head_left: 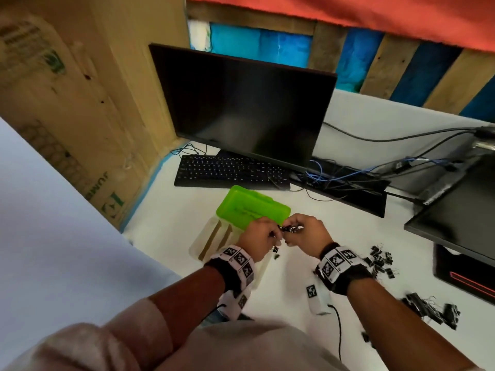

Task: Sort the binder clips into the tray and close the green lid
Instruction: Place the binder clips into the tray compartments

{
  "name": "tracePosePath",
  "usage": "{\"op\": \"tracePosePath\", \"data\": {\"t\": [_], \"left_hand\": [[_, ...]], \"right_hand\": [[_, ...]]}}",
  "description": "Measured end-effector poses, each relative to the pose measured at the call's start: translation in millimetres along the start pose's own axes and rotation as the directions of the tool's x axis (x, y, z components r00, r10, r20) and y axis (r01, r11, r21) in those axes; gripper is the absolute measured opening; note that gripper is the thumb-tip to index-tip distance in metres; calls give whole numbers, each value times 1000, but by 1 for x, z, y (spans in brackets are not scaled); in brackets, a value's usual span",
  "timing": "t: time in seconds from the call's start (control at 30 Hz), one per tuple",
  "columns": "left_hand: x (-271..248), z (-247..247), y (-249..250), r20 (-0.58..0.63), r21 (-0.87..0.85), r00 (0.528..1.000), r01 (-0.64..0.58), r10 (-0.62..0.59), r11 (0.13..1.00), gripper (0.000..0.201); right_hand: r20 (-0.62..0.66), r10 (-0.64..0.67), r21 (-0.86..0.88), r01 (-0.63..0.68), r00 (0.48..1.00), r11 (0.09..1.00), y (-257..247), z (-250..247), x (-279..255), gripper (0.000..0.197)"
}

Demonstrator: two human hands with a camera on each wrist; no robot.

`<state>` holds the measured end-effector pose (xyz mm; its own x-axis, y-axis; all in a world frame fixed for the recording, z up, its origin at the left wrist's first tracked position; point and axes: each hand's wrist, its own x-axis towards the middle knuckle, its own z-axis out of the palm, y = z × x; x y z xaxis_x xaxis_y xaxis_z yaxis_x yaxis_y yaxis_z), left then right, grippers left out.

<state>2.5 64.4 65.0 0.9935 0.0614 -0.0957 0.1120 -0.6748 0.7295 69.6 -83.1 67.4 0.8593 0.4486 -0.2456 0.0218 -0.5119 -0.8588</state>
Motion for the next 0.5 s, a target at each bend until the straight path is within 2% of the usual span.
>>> {"op": "tracePosePath", "data": {"t": [0.2, 0.33, 0.43, 0.5], "left_hand": [[-5, -53, -50, -106, -89, 993, 48, -58, 995, 12], [-16, -83, -89, -217, -148, 967, 104, -135, 984, 14], [-24, -95, -120, -230, -250, 927, 239, -298, 938, 17], [-29, -97, -137, -186, -371, 889, 331, -418, 868, 32]], "right_hand": [[48, -102, -146, 108, 994, 983, -48, 55, 35, 17], [126, -171, -260, 199, 977, 945, -71, 91, 58, 17], [204, -168, -327, 229, 964, 917, -82, 118, 73, 18], [257, -151, -394, 246, 955, 885, -86, 133, 81, 19]]}}
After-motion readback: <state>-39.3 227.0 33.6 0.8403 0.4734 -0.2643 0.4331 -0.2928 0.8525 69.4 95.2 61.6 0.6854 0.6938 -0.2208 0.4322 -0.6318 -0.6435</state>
